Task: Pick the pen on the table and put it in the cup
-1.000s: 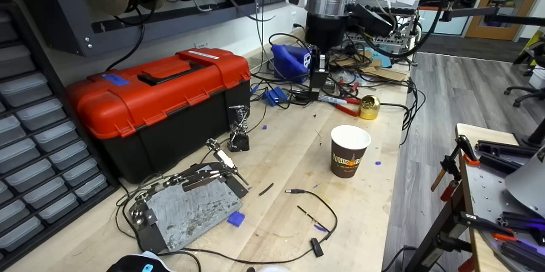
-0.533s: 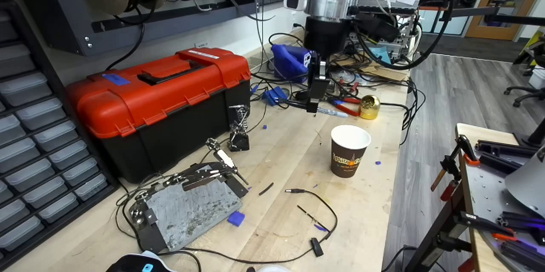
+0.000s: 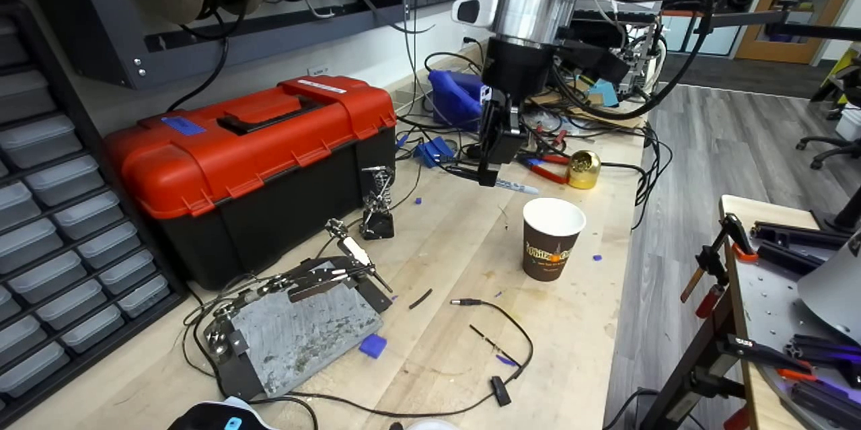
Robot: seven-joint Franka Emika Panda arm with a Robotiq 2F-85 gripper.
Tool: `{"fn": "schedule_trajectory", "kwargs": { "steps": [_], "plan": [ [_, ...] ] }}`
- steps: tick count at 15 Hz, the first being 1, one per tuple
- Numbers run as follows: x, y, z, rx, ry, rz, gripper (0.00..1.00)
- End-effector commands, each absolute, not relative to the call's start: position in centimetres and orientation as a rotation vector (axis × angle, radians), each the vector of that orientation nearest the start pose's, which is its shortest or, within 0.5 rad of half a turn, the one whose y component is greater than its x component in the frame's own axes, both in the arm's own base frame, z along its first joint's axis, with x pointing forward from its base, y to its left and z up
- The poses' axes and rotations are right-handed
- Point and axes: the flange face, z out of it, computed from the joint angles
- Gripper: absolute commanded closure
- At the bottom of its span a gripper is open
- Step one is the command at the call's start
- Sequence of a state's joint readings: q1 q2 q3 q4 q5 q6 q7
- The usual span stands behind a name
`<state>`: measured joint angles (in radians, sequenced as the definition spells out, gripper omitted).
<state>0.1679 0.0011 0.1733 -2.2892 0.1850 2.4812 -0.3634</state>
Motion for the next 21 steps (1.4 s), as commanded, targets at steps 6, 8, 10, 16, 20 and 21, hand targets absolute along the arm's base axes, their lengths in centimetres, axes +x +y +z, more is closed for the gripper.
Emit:
{"fn": "schedule_trajectory", "kwargs": {
  "steps": [6, 8, 10, 16, 20, 21],
  "plan": [
    [47.6, 15.6, 36.8, -2.805, -1.01, -0.552, 0.96],
    [47.0, 15.2, 37.1, -2.784, -1.011, -0.6, 0.96],
    [46.3, 14.9, 37.4, -2.767, -1.012, -0.645, 0.96],
    [43.8, 14.9, 37.5, -2.712, -0.988, -0.708, 0.96],
    [41.4, 14.9, 36.8, -2.684, -0.983, -0.731, 0.96],
    [40.9, 14.8, 36.5, -2.68, -0.982, -0.738, 0.96]
  ]
}}
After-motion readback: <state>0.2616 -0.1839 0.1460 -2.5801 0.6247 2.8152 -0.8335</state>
